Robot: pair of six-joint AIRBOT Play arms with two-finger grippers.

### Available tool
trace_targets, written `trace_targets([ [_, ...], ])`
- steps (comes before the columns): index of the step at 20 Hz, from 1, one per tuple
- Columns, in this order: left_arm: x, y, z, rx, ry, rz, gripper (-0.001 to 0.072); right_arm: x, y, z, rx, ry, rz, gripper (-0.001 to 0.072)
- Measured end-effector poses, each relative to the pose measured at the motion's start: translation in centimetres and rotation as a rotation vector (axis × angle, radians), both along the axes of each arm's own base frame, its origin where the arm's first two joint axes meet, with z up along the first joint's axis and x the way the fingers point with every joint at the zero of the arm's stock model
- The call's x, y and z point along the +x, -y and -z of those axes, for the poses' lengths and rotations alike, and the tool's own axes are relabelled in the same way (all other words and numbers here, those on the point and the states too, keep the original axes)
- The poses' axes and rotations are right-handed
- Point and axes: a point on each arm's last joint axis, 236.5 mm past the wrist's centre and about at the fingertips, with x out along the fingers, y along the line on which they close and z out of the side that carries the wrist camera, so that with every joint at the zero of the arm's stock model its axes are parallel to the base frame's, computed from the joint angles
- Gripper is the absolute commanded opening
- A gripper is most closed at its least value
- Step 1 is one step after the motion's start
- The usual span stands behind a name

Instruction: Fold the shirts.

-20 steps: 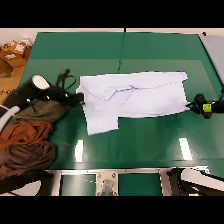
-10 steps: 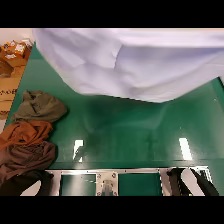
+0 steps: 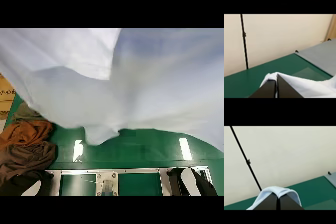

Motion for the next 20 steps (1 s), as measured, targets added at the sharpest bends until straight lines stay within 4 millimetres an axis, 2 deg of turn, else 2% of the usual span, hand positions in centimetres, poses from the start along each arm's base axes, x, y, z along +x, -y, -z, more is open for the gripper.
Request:
trace_targets([
  [2, 3.9, 0.4, 3.5, 0.005, -0.092, -0.015, 0.0021, 3.0, 1.7, 3.8, 0.082, -0.080, -0.038, 0.0012],
  [4, 8.6, 0.9, 7.9, 0.009, -0.200, -0.029, 0.0021, 7.0, 3.3, 9.2, 0.172, -0.183, -0.092, 0.0012],
  [5, 11.1, 1.2, 10.3, 0.011, -0.250, -0.038, 0.0021, 9.3, 4.0, 12.7, 0.217, -0.243, -0.118, 0.0012],
  [8, 18.7, 2.1, 19.0, 0.023, -0.421, -0.065, 0.0020, 15.4, 5.8, 22.8, 0.341, -0.394, -0.159, 0.0012],
  [10, 23.2, 2.7, 25.7, 0.035, -0.537, -0.084, 0.0021, 18.9, 7.0, 30.0, 0.417, -0.493, -0.157, 0.0012],
  [13, 28.1, 3.1, 35.2, 0.044, -0.679, -0.114, 0.0021, 22.8, 8.5, 39.6, 0.525, -0.608, -0.142, 0.0013],
  [14, 29.2, 3.2, 37.8, 0.044, -0.714, -0.125, 0.0021, 23.8, 8.7, 42.0, 0.551, -0.632, -0.146, 0.0013],
  [16, 31.1, 3.3, 41.4, 0.018, -0.748, -0.148, 0.0021, 25.6, 9.1, 46.0, 0.598, -0.666, -0.152, 0.0013],
  [18, 32.3, 3.3, 44.0, 0.004, -0.768, -0.168, 0.0021, 27.1, 9.5, 48.3, 0.623, -0.677, -0.161, 0.0013],
  [20, 33.1, 3.2, 45.6, -0.005, -0.778, -0.181, 0.0021, 28.1, 9.9, 49.6, 0.632, -0.686, -0.176, 0.0012],
])
